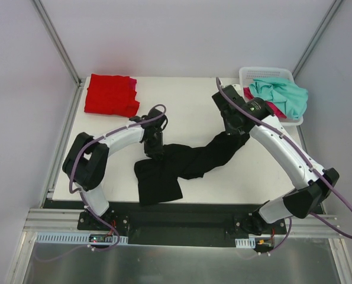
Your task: Fold and stack the t-shirts
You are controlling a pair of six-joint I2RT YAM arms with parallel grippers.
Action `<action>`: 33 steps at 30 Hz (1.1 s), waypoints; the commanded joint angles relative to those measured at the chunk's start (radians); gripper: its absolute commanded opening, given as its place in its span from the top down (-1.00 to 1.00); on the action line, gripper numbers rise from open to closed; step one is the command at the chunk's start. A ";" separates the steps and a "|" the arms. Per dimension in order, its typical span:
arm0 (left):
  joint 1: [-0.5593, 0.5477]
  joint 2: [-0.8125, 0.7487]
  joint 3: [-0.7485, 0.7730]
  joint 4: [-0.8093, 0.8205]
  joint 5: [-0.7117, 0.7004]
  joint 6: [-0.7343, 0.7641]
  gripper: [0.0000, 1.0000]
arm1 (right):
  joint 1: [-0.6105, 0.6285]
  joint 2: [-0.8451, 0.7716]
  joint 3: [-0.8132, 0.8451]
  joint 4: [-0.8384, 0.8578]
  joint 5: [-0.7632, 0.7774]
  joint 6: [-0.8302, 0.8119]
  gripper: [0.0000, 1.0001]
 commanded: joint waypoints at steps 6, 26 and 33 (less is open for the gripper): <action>-0.013 -0.125 0.093 -0.079 -0.004 0.035 0.25 | 0.030 -0.025 -0.043 -0.016 0.041 0.030 0.98; -0.174 -0.520 -0.353 -0.289 -0.044 -0.157 0.18 | -0.100 0.114 0.014 0.041 0.014 -0.004 0.98; -0.222 -0.575 -0.459 -0.294 -0.038 -0.233 0.18 | -0.100 0.108 -0.003 0.041 -0.009 -0.004 0.98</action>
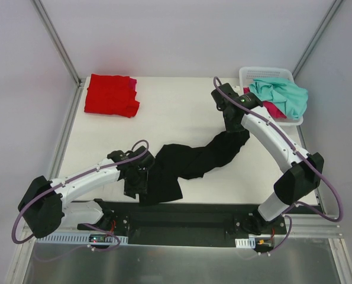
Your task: Fold and stack the t-shirts
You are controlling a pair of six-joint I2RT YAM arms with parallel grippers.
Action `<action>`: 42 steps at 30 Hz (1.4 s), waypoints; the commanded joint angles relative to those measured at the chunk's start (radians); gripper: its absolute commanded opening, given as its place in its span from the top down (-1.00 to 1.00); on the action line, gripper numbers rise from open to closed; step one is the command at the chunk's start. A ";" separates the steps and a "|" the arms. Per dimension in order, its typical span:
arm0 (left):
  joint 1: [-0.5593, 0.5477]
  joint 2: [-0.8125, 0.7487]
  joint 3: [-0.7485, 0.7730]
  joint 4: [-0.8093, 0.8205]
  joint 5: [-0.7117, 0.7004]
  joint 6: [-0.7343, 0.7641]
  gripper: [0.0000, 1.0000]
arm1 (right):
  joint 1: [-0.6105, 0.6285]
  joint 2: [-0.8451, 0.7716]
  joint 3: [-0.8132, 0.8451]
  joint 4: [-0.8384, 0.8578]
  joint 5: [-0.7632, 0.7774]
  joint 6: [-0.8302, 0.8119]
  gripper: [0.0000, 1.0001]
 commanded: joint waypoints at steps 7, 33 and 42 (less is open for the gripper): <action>-0.040 -0.069 -0.124 0.018 -0.019 -0.146 0.17 | 0.004 -0.049 0.021 -0.001 -0.017 -0.005 0.98; -0.063 -0.050 -0.167 0.173 -0.015 -0.245 0.18 | 0.016 -0.106 -0.007 -0.009 -0.025 -0.013 0.98; -0.063 -0.067 -0.200 0.170 -0.015 -0.255 0.18 | 0.019 -0.107 -0.007 -0.012 -0.022 -0.008 0.99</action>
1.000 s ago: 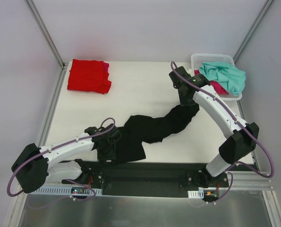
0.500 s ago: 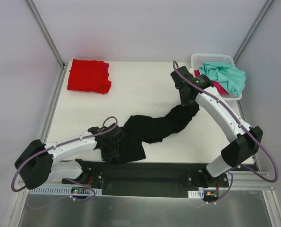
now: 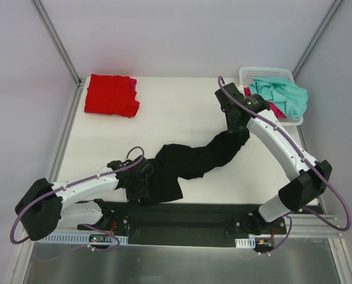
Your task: Fold and stack the t-shirts
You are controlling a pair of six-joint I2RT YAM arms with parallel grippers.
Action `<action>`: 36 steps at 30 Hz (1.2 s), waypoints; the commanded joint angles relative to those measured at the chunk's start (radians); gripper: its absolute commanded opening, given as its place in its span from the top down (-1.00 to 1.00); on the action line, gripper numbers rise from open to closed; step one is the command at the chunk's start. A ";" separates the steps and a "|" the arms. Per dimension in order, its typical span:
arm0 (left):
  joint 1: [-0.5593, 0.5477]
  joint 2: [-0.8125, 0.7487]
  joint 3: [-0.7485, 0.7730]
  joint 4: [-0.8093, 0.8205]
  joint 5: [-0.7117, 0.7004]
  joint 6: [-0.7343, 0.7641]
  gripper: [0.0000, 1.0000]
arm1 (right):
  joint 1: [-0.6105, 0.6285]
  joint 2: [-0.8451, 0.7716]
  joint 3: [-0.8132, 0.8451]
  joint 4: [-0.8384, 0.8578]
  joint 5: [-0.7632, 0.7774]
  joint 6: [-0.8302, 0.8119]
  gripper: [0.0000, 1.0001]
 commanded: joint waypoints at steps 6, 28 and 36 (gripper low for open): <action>-0.012 -0.016 -0.030 -0.013 -0.014 -0.034 0.19 | 0.014 -0.034 -0.004 -0.014 0.009 -0.003 0.98; -0.012 0.013 -0.019 0.031 -0.035 -0.034 1.00 | 0.029 -0.056 -0.012 -0.019 -0.002 -0.001 0.98; -0.012 0.002 0.212 -0.091 -0.112 0.064 1.00 | 0.033 -0.062 -0.073 0.003 -0.028 0.029 0.98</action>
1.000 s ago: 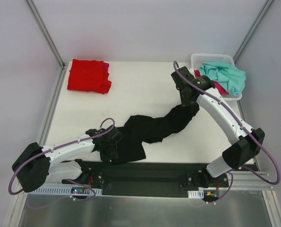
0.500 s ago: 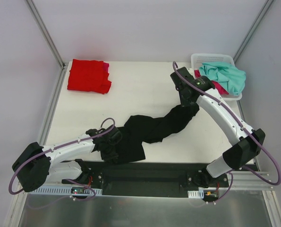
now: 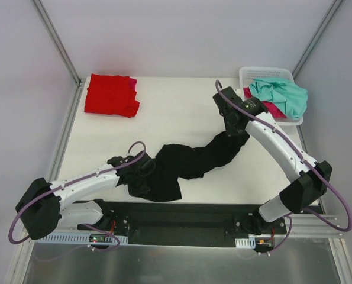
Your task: Fold and stack the t-shirts
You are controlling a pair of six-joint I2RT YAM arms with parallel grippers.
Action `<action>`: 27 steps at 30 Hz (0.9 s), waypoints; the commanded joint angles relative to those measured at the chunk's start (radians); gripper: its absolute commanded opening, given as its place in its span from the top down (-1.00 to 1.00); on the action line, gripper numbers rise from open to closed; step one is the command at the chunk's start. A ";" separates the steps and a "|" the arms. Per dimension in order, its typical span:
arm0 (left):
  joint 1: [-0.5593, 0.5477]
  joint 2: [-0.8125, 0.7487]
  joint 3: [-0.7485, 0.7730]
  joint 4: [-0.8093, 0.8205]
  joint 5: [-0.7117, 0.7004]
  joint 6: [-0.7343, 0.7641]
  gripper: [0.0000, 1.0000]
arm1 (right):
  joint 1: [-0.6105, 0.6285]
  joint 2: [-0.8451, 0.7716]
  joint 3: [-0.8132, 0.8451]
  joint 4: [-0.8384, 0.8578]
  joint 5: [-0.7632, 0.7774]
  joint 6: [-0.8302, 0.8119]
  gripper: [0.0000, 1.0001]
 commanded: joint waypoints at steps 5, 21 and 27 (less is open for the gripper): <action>0.062 0.069 0.463 -0.203 -0.202 0.172 1.00 | 0.043 -0.092 -0.108 0.063 -0.026 0.036 0.98; 0.501 0.046 0.733 -0.292 -0.148 0.432 1.00 | -0.104 -0.187 -0.166 0.163 0.163 0.036 0.98; 0.593 0.060 0.769 -0.294 -0.127 0.487 1.00 | -0.222 -0.111 -0.114 0.215 0.121 -0.007 0.98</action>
